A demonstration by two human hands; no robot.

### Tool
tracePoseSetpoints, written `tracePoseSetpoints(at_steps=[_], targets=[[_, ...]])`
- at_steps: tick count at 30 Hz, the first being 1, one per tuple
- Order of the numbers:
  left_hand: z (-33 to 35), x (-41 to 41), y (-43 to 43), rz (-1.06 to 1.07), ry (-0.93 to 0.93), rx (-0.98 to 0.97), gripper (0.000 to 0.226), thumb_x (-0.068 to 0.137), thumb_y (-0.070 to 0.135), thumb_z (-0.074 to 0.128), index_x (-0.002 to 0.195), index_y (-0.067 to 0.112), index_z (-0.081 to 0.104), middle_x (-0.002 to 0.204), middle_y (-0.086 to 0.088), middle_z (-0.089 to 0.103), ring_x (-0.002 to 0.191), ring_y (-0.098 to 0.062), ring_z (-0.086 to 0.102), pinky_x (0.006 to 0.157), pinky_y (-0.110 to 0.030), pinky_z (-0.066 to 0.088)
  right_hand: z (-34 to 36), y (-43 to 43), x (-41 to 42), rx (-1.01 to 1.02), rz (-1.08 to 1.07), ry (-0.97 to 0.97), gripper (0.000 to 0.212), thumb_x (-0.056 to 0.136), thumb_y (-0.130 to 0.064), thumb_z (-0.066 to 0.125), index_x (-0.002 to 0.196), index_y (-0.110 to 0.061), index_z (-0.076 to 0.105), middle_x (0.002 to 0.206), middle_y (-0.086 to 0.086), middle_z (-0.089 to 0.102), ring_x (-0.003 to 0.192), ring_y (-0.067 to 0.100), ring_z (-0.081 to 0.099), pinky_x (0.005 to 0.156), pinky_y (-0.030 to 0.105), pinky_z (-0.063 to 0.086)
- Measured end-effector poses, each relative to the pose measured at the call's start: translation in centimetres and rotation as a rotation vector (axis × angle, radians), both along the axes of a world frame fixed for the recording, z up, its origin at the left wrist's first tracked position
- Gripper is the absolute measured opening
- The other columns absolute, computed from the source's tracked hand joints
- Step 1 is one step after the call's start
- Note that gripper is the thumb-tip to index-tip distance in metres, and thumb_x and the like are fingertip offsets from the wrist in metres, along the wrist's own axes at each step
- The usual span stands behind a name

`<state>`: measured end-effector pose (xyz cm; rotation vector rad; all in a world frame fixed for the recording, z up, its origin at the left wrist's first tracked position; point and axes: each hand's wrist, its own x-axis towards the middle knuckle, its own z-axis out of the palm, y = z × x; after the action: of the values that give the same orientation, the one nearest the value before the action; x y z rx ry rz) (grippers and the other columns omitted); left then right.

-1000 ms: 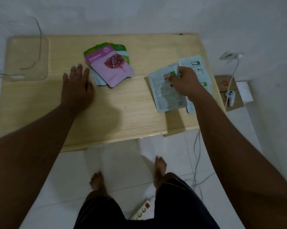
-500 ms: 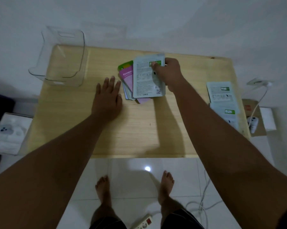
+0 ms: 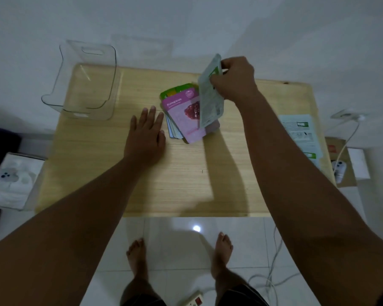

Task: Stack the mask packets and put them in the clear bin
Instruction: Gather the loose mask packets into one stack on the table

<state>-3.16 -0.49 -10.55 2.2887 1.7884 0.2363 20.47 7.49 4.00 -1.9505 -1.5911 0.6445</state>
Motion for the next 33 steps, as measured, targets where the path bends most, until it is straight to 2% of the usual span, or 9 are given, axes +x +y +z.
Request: tracePoseSetpoints(at_steps=[4, 7, 11, 13, 17, 21, 25, 30, 33], targets=[[-0.1, -0.1, -0.1, -0.002, -0.008, 0.004, 0.062, 0.097, 0.035, 0.026, 0.155, 0.013, 0.030, 0.165, -0.013, 0.021, 0.154, -0.031, 0.013, 0.122, -0.053, 0.007, -0.1, 0.5, -2.2, -0.088, 0.077, -0.243, 0.021, 0.073, -0.018, 0.068, 0.089, -0.004, 0.073, 0.076, 0.009, 0.065, 0.065, 0.017, 0.060, 0.055, 0.020, 0.049], [-0.2, -0.1, 0.0, -0.003, -0.008, 0.012, 0.062, 0.096, 0.035, 0.026, 0.155, 0.013, 0.030, 0.165, -0.013, 0.021, 0.154, -0.032, 0.013, 0.122, -0.052, 0.007, -2.2, -0.1, -5.0, -0.129, 0.122, -0.209, 0.029, 0.074, -0.024, 0.070, 0.097, -0.007, 0.072, 0.087, 0.009, 0.068, 0.082, 0.022, 0.068, 0.064, 0.021, 0.048], [-0.2, -0.1, 0.1, -0.003, 0.002, 0.000, 0.064, 0.095, 0.035, 0.026, 0.155, 0.013, 0.029, 0.166, -0.013, 0.020, 0.154, -0.032, 0.013, 0.122, -0.052, 0.006, -4.9, -1.7, -8.0, -0.119, 0.211, -0.273, 0.052, 0.084, -0.049, 0.064, 0.110, -0.004, 0.066, 0.109, 0.014, 0.067, 0.104, 0.028, 0.063, 0.086, 0.033, 0.049], [-0.2, 0.0, 0.0, -0.004, 0.001, 0.004, 0.064, 0.095, 0.034, 0.027, 0.155, 0.013, 0.029, 0.166, -0.012, 0.021, 0.154, -0.032, 0.013, 0.122, -0.052, 0.007, -6.1, -2.1, -8.7, -0.115, 0.194, -0.248, 0.056, 0.086, -0.054, 0.062, 0.111, -0.004, 0.066, 0.113, 0.016, 0.066, 0.109, 0.030, 0.062, 0.092, 0.037, 0.051], [-0.2, -0.1, 0.0, -0.002, -0.009, 0.003, 0.063, 0.095, 0.032, 0.030, 0.156, 0.015, 0.028, 0.165, -0.012, 0.021, 0.154, -0.031, 0.013, 0.122, -0.052, 0.007, -6.8, -2.3, -8.9, -0.096, 0.153, -0.200, 0.055, 0.084, -0.053, 0.063, 0.109, -0.005, 0.066, 0.115, 0.016, 0.064, 0.109, 0.029, 0.061, 0.091, 0.042, 0.053], [-0.3, -0.3, 0.0, -0.003, 0.009, -0.007, 0.063, 0.095, 0.033, 0.028, 0.155, 0.013, 0.030, 0.165, -0.012, 0.021, 0.154, -0.031, 0.013, 0.122, -0.052, 0.007, -6.0, -2.9, -7.0, -0.091, 0.120, -0.186, 0.046, 0.084, -0.050, 0.063, 0.118, -0.019, 0.066, 0.119, 0.006, 0.066, 0.111, 0.024, 0.062, 0.092, 0.038, 0.053], [-0.2, -0.4, 0.0, -0.008, 0.018, 0.000, 0.062, 0.095, 0.033, 0.029, 0.154, 0.011, 0.033, 0.164, -0.014, 0.024, 0.153, -0.033, 0.016, 0.121, -0.054, 0.008, -5.4, -3.9, -1.6, -0.059, 0.032, -0.223, 0.047, 0.084, -0.053, 0.061, 0.121, -0.023, 0.061, 0.122, 0.005, 0.062, 0.116, 0.023, 0.058, 0.091, 0.034, 0.046], [0.0, -0.2, 0.0, -0.006, 0.019, 0.010, 0.061, 0.096, 0.033, 0.031, 0.152, 0.011, 0.034, 0.163, -0.015, 0.026, 0.152, -0.034, 0.019, 0.120, -0.054, 0.011, -5.6, -6.3, 6.2, -0.040, -0.079, -0.228, 0.052, 0.084, -0.052, 0.064, 0.124, -0.018, 0.062, 0.120, 0.007, 0.066, 0.118, 0.023, 0.058, 0.095, 0.031, 0.043], [-0.1, -0.5, 0.1, -0.006, 0.017, 0.024, 0.062, 0.096, 0.035, 0.029, 0.152, 0.009, 0.036, 0.162, -0.017, 0.028, 0.151, -0.037, 0.021, 0.119, -0.055, 0.013, -5.7, -8.2, 10.0, -0.083, -0.188, -0.199, 0.053, 0.084, -0.049, 0.066, 0.128, -0.020, 0.058, 0.125, 0.010, 0.061, 0.120, 0.025, 0.056, 0.096, 0.034, 0.045]])
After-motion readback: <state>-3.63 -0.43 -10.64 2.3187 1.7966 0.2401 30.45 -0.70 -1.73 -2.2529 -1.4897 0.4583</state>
